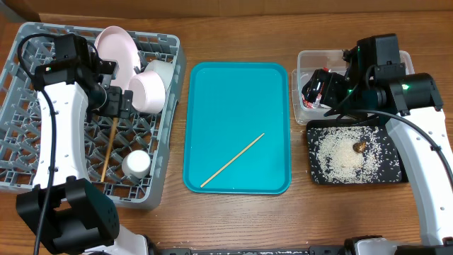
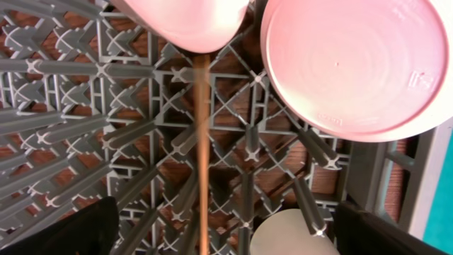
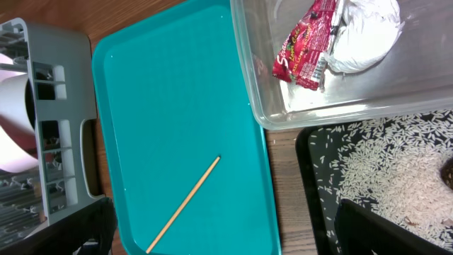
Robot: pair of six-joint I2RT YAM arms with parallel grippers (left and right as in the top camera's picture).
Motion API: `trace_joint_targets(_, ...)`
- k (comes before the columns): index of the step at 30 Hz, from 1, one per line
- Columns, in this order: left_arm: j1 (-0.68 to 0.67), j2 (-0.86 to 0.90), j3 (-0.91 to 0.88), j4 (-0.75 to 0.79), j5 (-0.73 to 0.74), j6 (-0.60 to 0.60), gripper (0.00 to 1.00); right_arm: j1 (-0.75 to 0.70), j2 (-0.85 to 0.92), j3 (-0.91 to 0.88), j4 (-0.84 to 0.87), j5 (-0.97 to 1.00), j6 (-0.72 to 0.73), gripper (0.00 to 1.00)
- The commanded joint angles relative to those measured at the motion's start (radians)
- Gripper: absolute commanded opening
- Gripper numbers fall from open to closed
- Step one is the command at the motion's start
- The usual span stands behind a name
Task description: Sort waste into correct bins and load items into the dishwasher
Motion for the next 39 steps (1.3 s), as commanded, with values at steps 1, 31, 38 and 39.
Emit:
trace_joint_targets(1,-0.002,-0.008,0.007,0.003,0.051,-0.018,0.96,0.002,-0.003,0.001,0.005,0.004,-0.002,1.0)
trace_joint_targets(31,-0.673,0.199,0.006,-0.065,0.327,-0.051,0.82,0.002,-0.003,0.001,0.005,0.004,-0.002,1.0)
trace_joint_targets(38,-0.783,0.288,-0.079,0.068,0.203,-0.054,0.78,0.002,-0.003,0.001,0.005,0.004,-0.002,1.0)
trace_joint_targets(39,-0.795,0.299,-0.08,0.079,0.178,-0.055,0.77,0.002,-0.003,0.001,0.005,0.004,-0.002,1.0)
